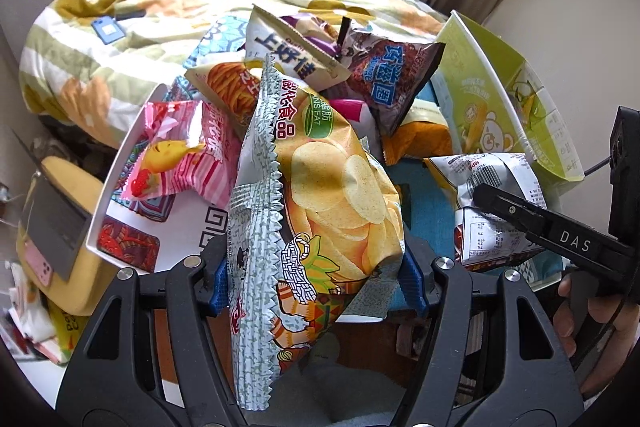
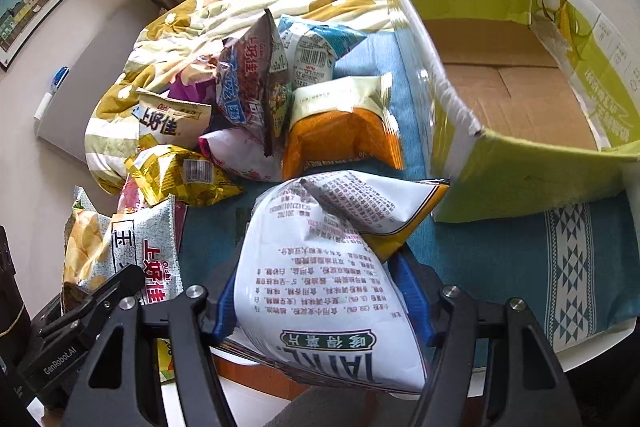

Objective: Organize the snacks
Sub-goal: 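Carry both bags over the cardboard box and open both tools to drop them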

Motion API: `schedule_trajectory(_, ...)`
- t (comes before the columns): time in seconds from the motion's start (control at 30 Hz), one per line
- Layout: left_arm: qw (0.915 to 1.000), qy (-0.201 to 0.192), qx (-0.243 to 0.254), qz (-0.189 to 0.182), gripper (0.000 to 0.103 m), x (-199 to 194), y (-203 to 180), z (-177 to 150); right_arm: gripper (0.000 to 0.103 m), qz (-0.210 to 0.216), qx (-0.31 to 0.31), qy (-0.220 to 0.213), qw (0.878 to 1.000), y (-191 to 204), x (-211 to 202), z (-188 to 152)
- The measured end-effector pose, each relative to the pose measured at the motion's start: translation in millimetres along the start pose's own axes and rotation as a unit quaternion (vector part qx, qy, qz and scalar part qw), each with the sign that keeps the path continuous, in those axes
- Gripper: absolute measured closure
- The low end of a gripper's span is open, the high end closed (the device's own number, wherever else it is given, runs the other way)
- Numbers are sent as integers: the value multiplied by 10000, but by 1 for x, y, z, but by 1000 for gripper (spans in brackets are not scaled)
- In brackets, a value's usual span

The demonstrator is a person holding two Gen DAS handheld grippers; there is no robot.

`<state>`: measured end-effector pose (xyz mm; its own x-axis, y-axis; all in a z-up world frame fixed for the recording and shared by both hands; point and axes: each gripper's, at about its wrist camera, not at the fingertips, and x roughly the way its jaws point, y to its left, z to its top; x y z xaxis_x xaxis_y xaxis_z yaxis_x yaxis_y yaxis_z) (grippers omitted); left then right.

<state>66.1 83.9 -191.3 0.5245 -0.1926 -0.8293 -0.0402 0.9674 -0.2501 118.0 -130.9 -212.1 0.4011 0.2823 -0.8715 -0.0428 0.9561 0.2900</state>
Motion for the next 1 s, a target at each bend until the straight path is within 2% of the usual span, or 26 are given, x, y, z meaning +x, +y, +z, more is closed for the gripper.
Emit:
schedule_trajectory(0.37, 9978, -639, 176, 32, 41, -44, -69, 25, 40, 140, -432, -588, 9972, -5, -61, 13)
schedule_trajectory(0.57, 9951, -916, 363, -107, 41, -53, -119, 41, 41, 126, -494, -933, 9943, -32, -100, 25)
schedule_trajectory(0.77, 9920, -994, 709, -309, 41, -41, -169, 72, 41, -18, -616, -1252, 9902, -63, -129, 40)
schedule_trajectory(1.0, 9868, -883, 1156, -709, 41, 2, -233, 134, 41, -345, -473, -1520, 9866, -98, -142, 77)
